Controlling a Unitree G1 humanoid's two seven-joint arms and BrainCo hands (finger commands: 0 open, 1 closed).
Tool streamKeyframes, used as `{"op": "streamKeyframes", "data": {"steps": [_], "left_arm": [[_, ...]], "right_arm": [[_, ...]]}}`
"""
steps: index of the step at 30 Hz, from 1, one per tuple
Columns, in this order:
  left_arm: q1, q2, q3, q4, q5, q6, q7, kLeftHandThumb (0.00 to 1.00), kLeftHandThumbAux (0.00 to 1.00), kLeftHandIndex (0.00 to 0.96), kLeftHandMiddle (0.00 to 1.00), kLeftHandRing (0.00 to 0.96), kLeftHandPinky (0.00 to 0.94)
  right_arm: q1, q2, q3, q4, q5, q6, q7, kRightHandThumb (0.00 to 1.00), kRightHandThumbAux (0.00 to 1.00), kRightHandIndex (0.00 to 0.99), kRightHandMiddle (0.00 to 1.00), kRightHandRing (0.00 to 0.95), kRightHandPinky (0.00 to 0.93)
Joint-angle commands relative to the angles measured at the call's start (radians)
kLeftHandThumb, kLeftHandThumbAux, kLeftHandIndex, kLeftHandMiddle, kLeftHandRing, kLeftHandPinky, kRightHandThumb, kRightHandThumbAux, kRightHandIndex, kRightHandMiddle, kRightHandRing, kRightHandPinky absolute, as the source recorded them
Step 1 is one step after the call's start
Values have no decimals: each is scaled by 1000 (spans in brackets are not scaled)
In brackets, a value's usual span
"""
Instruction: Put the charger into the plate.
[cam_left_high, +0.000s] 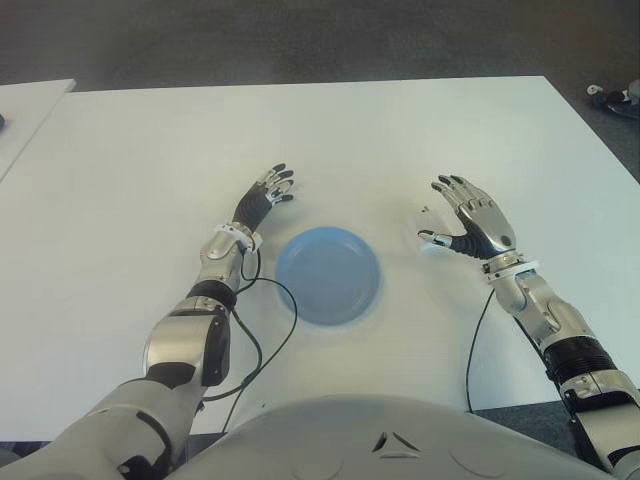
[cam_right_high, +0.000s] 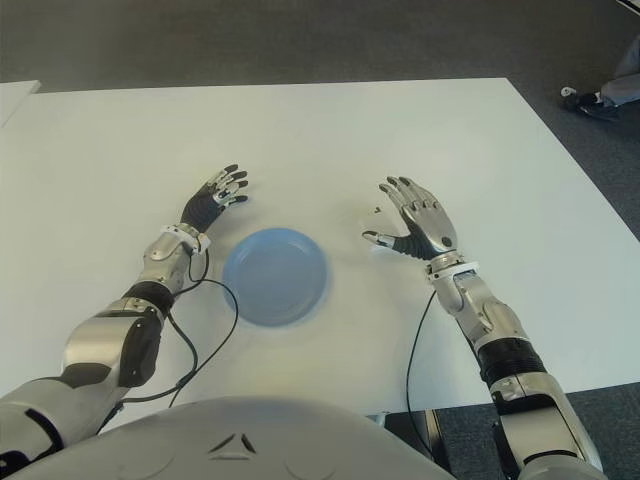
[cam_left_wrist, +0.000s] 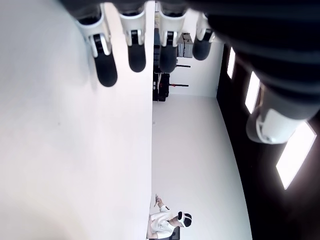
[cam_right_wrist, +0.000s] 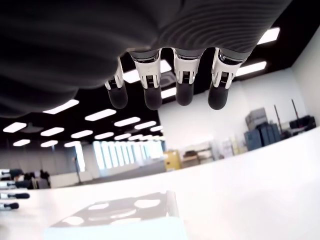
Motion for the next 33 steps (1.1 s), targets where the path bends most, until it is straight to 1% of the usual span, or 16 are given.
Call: {"op": "streamKeyframes", "data": {"steps": [1,9,12,22,33], "left_arm": [[36,-1,-1,28,9,49,-12,0,493,63,125,123,144],[37,-2,-1,25,8,47,-16,2,493,65,125,123,142],[37,-3,-1,23,8,46,-18,2,493,65,124,122,142],[37,-7,-1,21,7,48,-15,0,504,73,130,123,142],[37,-8,1,18,-4,53,-24,4,506,85,136,129,144]], "right_arm": [[4,-10,17,7,33,9,89,259,97,0,0,0,0],[26,-7,31,-33,43,70,222,268,94,0,0,0,0],[36,1,42,-44,30,100,245,278,98,0,0,0,0],[35,24,82,-32,7,167,264,330,98,0,0,0,0],[0,38,120,24,5,181,256,340,95,0,0,0,0]]}}
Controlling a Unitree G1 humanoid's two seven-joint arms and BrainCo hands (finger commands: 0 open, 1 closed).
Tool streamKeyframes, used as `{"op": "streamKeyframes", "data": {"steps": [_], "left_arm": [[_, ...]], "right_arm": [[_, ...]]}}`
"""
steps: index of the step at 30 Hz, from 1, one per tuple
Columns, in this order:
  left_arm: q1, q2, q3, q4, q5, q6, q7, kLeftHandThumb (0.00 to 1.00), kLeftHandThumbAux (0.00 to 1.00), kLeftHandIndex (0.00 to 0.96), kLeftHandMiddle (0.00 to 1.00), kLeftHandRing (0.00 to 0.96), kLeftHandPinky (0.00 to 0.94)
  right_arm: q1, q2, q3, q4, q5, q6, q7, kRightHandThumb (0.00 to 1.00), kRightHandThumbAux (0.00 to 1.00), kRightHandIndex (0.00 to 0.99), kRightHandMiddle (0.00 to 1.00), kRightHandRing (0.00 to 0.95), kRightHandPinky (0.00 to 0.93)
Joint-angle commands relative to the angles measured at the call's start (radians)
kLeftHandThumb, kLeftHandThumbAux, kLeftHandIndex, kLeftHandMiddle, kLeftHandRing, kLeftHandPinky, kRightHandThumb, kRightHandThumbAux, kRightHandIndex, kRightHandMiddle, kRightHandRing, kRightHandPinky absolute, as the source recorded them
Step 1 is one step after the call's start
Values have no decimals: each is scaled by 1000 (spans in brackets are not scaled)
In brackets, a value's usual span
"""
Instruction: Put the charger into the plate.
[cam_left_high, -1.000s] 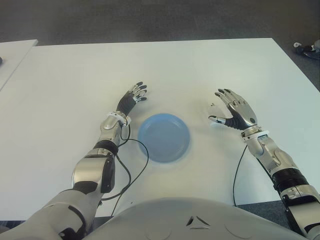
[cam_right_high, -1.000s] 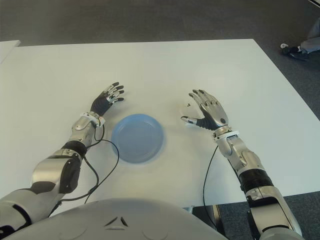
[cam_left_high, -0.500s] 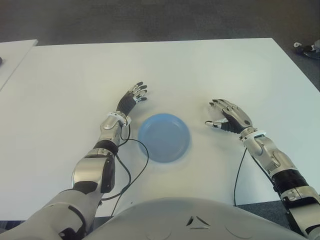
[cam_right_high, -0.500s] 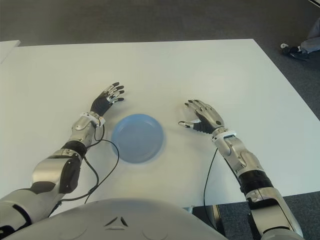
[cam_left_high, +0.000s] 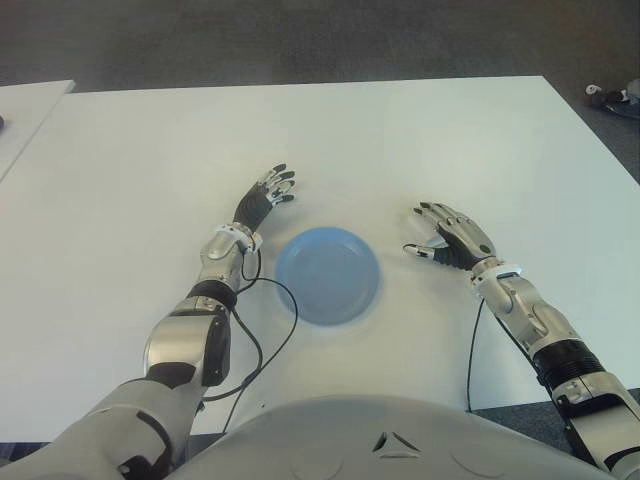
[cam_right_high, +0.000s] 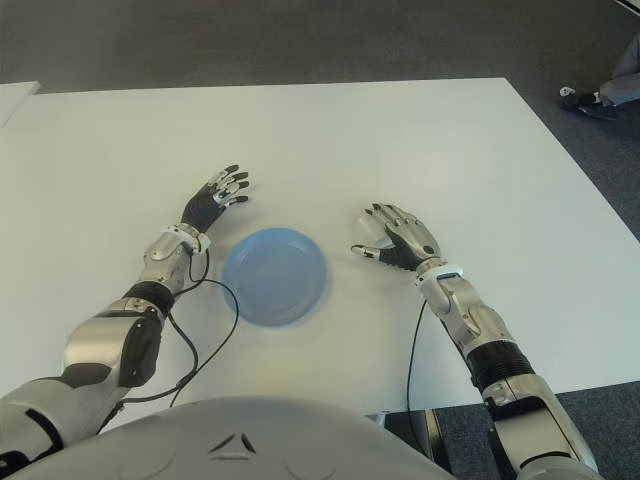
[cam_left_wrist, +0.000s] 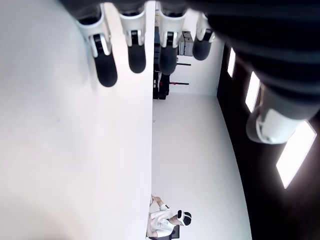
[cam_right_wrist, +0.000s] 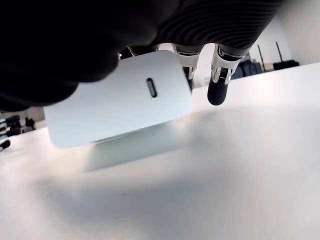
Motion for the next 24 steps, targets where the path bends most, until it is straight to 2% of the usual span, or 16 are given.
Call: {"op": "streamKeyframes", "data": {"steps": [1,5,13,19,24], "left_arm": [[36,-6,0,21,6,45,-15,5,505,85,136,129,144],[36,-8,0,21,6,44,-13,5,501,86,139,132,148],[38,-6,3,18,2,41,-16,5,498,91,148,139,154],[41,-4,6,15,-2,39,-23,4,491,95,155,146,159],[44,-3,13,12,-6,35,-32,10,483,91,157,149,162]], "right_arm": [[-1,10,32,48,-12,12,17,341,95,0,0,0,0],[-21,13,42,85,-10,4,4,339,99,0,0,0,0],[-150,36,84,333,-2,-90,-73,303,107,0,0,0,0],[-223,53,112,511,-4,-171,-152,291,121,0,0,0,0],[-269,63,141,623,-17,-204,-225,288,131,0,0,0,0]]}}
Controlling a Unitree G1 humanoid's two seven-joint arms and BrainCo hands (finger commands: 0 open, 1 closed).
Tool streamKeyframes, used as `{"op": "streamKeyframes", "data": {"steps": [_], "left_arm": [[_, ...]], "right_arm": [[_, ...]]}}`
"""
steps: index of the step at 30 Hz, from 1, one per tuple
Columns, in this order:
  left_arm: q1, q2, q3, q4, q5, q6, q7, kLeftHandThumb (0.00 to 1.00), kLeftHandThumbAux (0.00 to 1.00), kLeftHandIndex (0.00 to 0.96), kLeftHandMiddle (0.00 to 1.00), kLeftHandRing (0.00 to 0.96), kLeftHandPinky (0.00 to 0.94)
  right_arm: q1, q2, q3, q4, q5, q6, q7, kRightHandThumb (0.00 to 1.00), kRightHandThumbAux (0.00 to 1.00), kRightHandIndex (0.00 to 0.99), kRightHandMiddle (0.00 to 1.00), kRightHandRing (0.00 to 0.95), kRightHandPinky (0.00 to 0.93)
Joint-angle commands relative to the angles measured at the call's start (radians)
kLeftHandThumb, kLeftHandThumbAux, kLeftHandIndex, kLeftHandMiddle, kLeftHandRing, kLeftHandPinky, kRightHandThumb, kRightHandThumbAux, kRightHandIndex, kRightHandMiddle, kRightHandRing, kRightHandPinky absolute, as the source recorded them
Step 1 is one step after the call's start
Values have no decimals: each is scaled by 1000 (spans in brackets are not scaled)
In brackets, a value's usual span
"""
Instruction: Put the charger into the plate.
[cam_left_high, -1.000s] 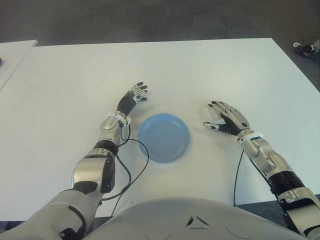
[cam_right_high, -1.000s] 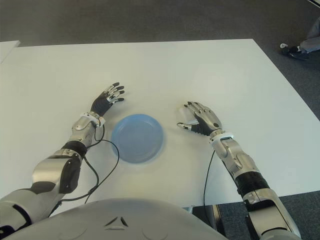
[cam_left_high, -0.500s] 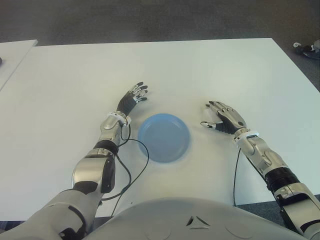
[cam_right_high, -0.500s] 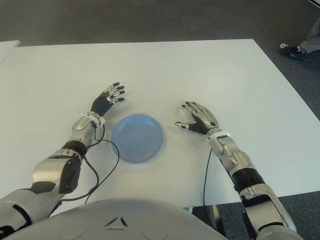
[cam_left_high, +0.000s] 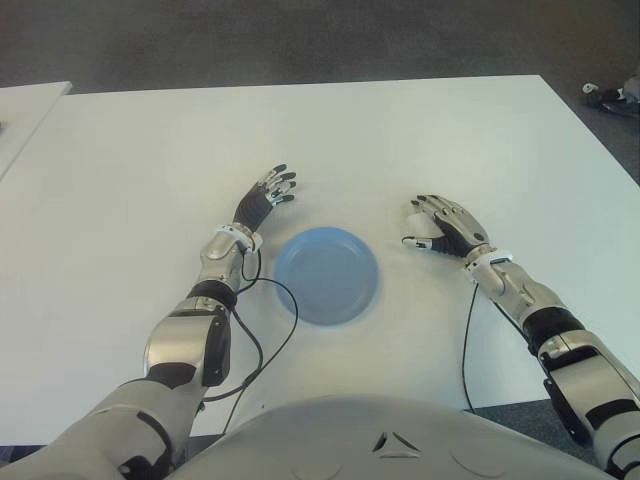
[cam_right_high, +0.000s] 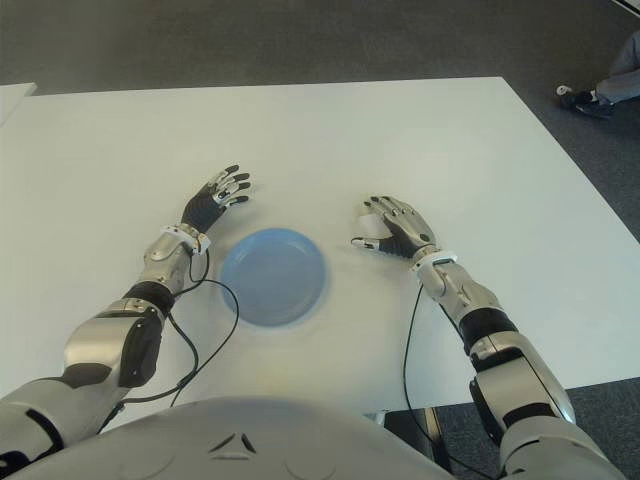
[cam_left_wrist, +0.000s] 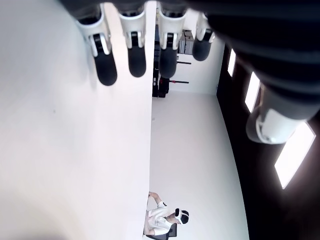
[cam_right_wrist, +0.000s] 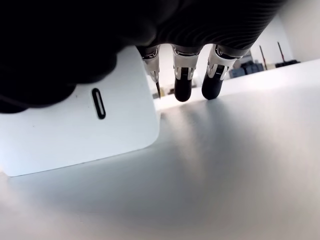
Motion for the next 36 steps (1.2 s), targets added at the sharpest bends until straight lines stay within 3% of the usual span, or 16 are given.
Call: {"op": "streamKeyframes", "data": {"steps": [1,14,36], "left_arm": [[42,-1,3,16,3,31,-17,11,481,90,157,149,162],[45,1,9,13,6,31,-24,0,484,85,159,147,155],[52,12,-12,12,41,-7,4,12,493,102,160,148,152]], "right_arm": [[-3,25,45,127,-23,-10,-45,288,133,0,0,0,0],[-55,24,103,220,-31,-8,-183,299,180,0,6,7,78],[-84,8,216,298,-85,15,-306,335,112,2,37,0,12]]}}
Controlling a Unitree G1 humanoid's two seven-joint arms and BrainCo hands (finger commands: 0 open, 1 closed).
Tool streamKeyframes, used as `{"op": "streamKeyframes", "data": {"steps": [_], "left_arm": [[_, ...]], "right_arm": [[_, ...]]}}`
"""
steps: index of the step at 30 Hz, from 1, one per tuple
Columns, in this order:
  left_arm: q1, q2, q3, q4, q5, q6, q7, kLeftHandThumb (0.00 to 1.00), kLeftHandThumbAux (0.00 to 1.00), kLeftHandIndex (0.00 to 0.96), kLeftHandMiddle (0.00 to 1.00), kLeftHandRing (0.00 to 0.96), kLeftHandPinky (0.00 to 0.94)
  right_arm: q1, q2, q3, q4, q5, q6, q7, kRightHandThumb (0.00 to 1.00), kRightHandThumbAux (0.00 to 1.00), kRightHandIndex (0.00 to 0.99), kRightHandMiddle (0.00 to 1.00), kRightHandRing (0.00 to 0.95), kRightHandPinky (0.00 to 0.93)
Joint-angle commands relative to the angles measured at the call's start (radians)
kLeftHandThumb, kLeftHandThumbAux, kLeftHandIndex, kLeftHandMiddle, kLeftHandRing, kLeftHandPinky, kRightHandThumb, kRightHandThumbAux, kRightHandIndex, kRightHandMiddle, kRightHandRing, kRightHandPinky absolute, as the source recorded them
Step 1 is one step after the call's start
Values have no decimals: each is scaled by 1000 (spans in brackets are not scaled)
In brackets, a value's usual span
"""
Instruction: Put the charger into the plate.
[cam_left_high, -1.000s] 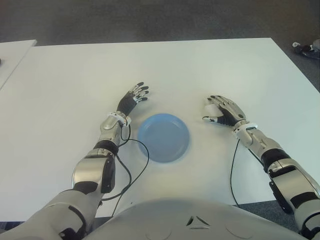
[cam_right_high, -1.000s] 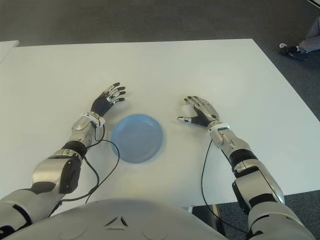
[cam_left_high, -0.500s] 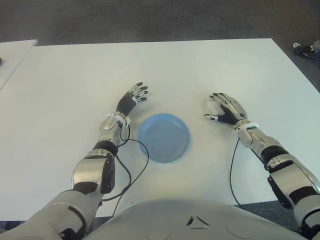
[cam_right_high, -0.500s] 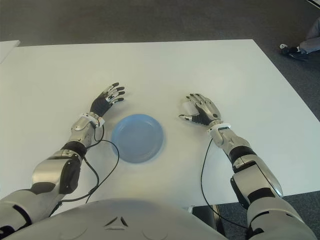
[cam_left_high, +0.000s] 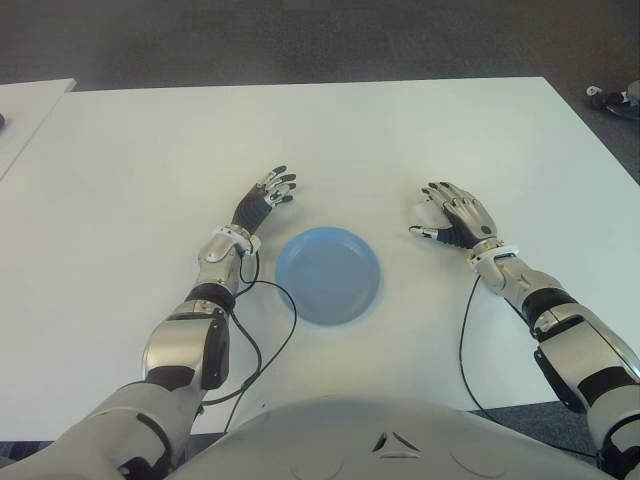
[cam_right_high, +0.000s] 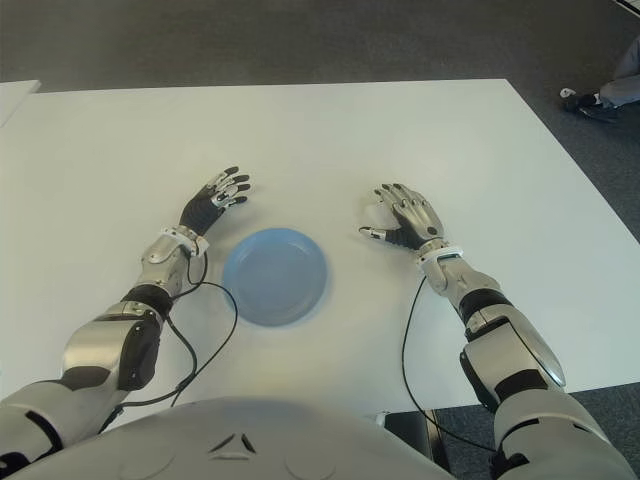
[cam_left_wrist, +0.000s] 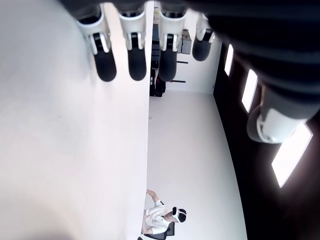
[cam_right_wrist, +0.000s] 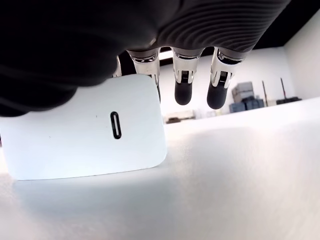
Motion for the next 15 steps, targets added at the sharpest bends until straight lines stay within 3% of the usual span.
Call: {"op": "streamKeyframes", "data": {"steps": [1,15], "left_arm": [[33,7,-14,23,26,22,18,13,494,102,161,149,154],[32,5,-14,28,31,9,26,15,481,95,165,151,156]], "right_arm": [[47,3,47,51,-46,35,4,332,110,3,37,0,7],[28,-15,111,63,-82,51,16,298,101,32,30,0,0]]}}
